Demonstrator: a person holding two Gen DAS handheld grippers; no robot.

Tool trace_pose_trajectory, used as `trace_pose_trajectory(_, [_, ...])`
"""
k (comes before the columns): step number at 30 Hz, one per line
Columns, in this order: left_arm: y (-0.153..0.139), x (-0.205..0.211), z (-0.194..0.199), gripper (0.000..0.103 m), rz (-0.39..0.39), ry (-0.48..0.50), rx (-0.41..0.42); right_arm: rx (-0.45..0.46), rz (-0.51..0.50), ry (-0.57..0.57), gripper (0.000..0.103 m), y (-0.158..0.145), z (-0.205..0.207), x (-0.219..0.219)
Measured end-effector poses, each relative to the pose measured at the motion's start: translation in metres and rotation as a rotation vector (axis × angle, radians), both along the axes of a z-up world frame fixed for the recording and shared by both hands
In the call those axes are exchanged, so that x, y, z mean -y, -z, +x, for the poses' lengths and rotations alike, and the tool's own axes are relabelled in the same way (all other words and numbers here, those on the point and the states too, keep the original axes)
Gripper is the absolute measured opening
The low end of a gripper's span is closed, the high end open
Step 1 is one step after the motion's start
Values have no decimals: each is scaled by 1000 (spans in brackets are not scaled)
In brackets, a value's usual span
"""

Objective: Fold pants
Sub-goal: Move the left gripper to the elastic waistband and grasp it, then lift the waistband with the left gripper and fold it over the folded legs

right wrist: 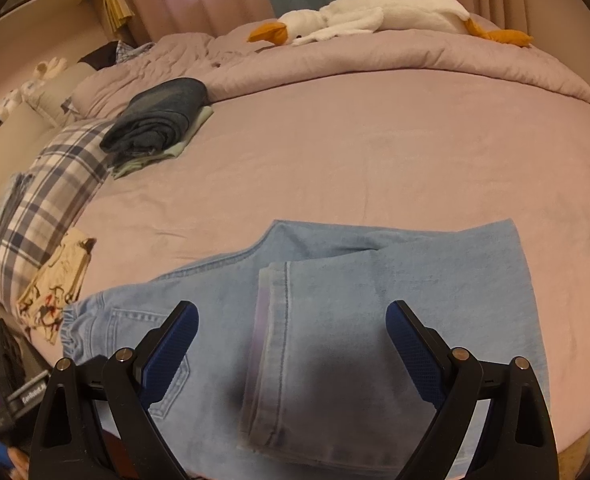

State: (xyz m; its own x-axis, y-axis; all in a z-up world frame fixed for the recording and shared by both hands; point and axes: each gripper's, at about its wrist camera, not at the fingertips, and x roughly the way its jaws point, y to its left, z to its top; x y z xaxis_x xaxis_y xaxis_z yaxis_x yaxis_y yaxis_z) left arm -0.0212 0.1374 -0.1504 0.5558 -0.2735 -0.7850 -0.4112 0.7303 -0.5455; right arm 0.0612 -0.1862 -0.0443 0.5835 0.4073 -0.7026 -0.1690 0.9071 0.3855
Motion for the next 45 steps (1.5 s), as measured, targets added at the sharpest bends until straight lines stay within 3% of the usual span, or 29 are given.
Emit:
trace_pose_trajectory(9, [4,-12,2,80,-79,-68,22,-16,4,-15,94,4,2,-3])
trace_pose_trajectory(18, [-1,2,7,59,78,-106,25,-36,24,-17,94,9,4,-1])
trace_pose_trajectory(21, [-2,5,8,54,95,-116,6,-33,38,-15,94,8,3,2])
trace_pose_trajectory(23, [-5,7,9,42,86,-120,6,-27,46,-12,94,7,2,5])
trace_pose_trajectory(25, [-8,10,9,39,80,-122,15,-23,52,-10,94,6,1,8])
trace_pose_trajectory(35, [-26,26,5,34,169,-129,42,-26,108,25,94,9,2,32])
trace_pose_trajectory(45, [-58,48,5,31,226,-107,125,-19,128,65,94,10,3,48])
